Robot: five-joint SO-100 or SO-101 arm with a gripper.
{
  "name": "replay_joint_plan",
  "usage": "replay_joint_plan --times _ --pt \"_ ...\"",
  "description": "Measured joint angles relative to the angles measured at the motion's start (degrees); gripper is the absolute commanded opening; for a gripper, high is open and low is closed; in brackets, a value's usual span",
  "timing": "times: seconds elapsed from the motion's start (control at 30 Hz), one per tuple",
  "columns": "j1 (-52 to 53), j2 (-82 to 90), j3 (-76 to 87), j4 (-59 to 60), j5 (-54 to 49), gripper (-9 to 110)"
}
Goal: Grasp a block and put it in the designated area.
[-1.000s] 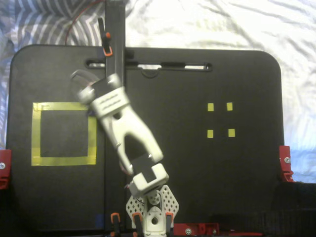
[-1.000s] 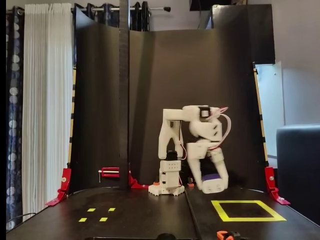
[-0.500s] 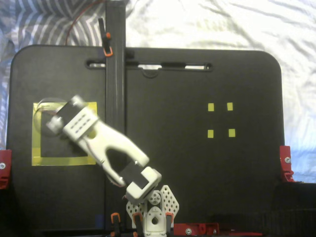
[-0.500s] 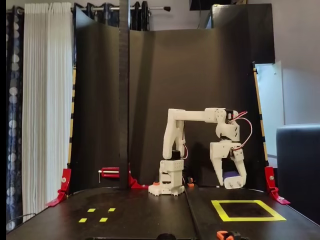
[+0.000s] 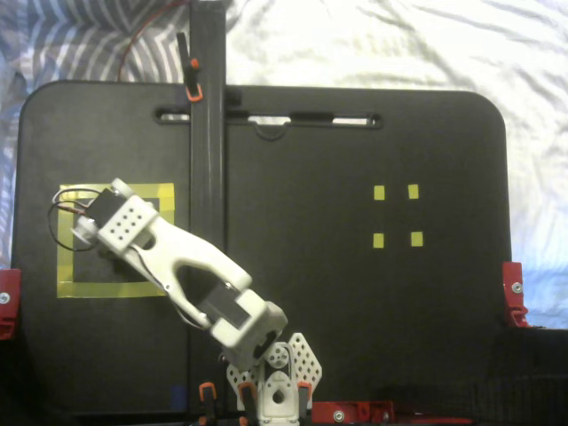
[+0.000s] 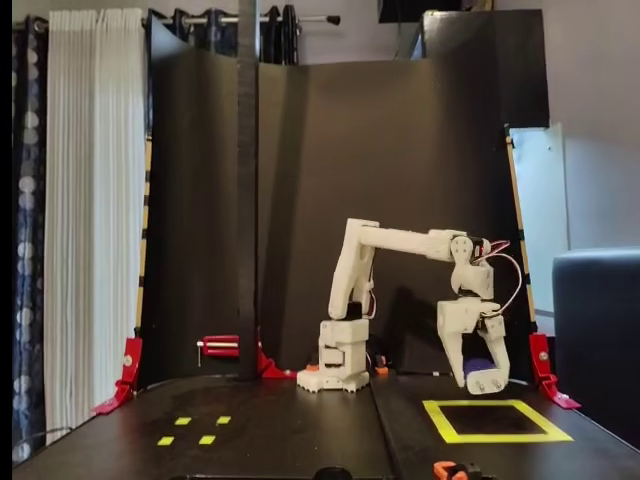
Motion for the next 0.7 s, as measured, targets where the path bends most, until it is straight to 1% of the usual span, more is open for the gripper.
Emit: replay_joint_plan --times 0.2,0.7 --pt "0.18 -2.72 0.18 -2.72 0.00 22" --pt "0.53 -8.00 0.09 -5.19 0.00 22"
